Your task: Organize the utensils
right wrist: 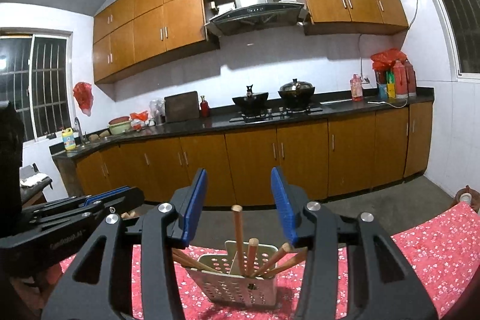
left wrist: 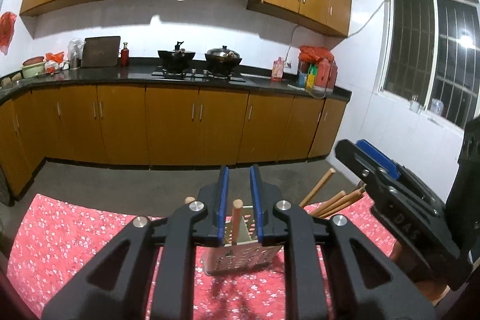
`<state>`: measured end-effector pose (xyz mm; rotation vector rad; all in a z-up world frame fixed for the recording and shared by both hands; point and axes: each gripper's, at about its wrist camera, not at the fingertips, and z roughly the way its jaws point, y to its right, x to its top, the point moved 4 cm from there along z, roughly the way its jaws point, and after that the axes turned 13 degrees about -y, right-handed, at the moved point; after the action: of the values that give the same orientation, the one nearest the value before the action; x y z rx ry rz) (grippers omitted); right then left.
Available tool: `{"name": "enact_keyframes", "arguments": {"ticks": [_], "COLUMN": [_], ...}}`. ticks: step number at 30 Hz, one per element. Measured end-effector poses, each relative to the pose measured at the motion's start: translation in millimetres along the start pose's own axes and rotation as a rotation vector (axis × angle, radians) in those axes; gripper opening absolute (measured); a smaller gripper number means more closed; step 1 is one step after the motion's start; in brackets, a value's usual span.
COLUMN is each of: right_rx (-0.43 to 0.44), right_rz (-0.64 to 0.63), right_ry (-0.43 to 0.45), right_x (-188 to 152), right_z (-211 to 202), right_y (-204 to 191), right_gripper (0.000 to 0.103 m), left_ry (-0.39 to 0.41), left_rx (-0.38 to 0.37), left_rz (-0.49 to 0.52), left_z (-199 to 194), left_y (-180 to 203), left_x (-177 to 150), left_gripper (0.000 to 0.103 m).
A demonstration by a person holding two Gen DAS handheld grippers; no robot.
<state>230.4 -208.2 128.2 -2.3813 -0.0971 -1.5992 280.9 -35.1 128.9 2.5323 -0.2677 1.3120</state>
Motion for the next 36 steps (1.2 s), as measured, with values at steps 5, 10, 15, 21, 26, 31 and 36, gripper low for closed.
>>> {"name": "enact_keyframes", "arguments": {"ticks": [5,10,15,21,26,31,36], "right_rx": [-0.007,-0.044,-0.114,-0.178,-0.222,-0.235,-0.245], "right_rz": [0.03,0.052,0.01,-0.039,-0.079,-0.094,-0.096], "right_ry": [0.033,0.019,0.008,-0.042,-0.076,-0.104,-0.14], "right_x": [-2.0,-26.1,-56.4,-96.1,-131.5,-158.7,-181.3], "right_z": [-27.6,-51.6,-67.5,-81.5,-93.3,-102.9,-109.9], "right_y": [11.0,20.6,13.4,1.4,-3.9,-8.4,-11.7], "right_gripper": [0.066,0.088,0.101,0.101,0.101,0.101,0.101], "left_ry": [0.059,0.081,0.073,0.091,0.101,0.084,0.056], "left_rx": [0.01,0.065,0.127,0.217,0.28,0.321,0.334], "left_rz": [-0.021,-0.015,-0.009,0.001,-0.011,-0.002,-0.003], "left_z": [-34.4,-64.0,-82.7,-104.4,-117.1,-120.9,-119.8], "left_y": [-10.7,-19.0,-24.0,-26.7,-29.7,-24.2,-19.3], "left_x": [-6.9,-35.1,-79.5,-130.6,-164.7,-191.2,-216.1], "left_gripper": [0.034,0.053,0.08,0.099,0.099,0.099,0.099]}}
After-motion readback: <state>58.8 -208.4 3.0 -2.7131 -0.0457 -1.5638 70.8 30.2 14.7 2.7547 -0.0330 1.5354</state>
